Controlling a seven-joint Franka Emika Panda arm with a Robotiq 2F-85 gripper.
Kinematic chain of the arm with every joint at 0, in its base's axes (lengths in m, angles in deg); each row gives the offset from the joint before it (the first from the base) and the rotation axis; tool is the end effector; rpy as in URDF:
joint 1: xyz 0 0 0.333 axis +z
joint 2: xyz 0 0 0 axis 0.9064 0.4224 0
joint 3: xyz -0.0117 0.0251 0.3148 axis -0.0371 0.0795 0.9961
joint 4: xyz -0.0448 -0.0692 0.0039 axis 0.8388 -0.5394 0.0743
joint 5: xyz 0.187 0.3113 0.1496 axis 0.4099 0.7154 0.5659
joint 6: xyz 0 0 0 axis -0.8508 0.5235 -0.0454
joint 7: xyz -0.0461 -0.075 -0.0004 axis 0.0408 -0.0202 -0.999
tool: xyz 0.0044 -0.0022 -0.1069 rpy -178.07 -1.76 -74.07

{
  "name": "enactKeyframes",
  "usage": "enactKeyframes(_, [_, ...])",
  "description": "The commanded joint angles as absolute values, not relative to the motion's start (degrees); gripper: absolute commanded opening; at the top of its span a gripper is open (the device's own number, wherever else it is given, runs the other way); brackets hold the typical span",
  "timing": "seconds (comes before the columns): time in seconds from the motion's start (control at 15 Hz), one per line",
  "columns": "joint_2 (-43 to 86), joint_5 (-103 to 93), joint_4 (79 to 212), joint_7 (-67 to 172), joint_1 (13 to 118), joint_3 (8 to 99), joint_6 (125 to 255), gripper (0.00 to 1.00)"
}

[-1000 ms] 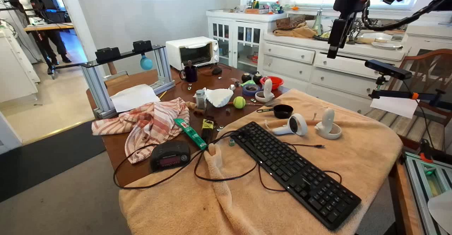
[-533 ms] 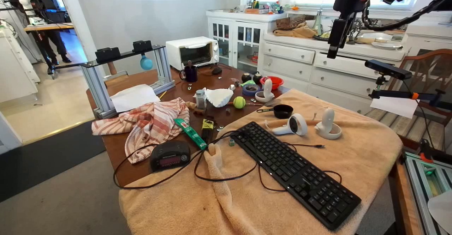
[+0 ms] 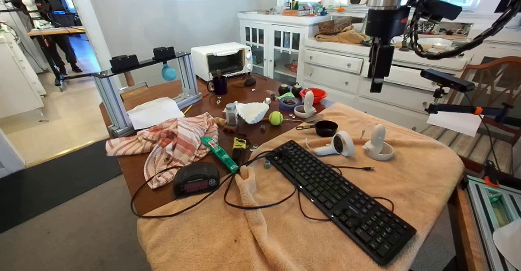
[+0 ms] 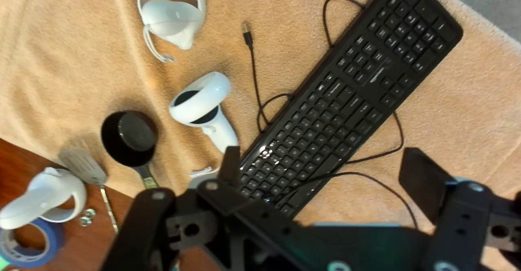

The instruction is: Move the black cable away from the orange towel

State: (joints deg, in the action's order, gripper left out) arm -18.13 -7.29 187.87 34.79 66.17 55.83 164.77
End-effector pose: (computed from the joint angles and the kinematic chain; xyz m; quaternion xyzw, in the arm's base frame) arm 0.4211 -0.0135 0.4776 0.9916 0.1214 -0.0295 0.0330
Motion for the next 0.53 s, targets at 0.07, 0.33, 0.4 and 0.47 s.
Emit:
enactKeyframes(0.07, [-9.96,-4.77,186.20,27.61,70.40,57.07,168.45,1.00])
enactKeyframes(0.33, [0.19,-6.06,180.99,27.54,72.18,60.27,172.20,1.00])
enactKeyframes(0.4, [3.08,-6.31,178.76,28.12,72.28,61.01,172.11,1.00])
enactKeyframes(0.47, [4.65,-6.86,177.23,28.13,72.24,61.64,171.73,1.00])
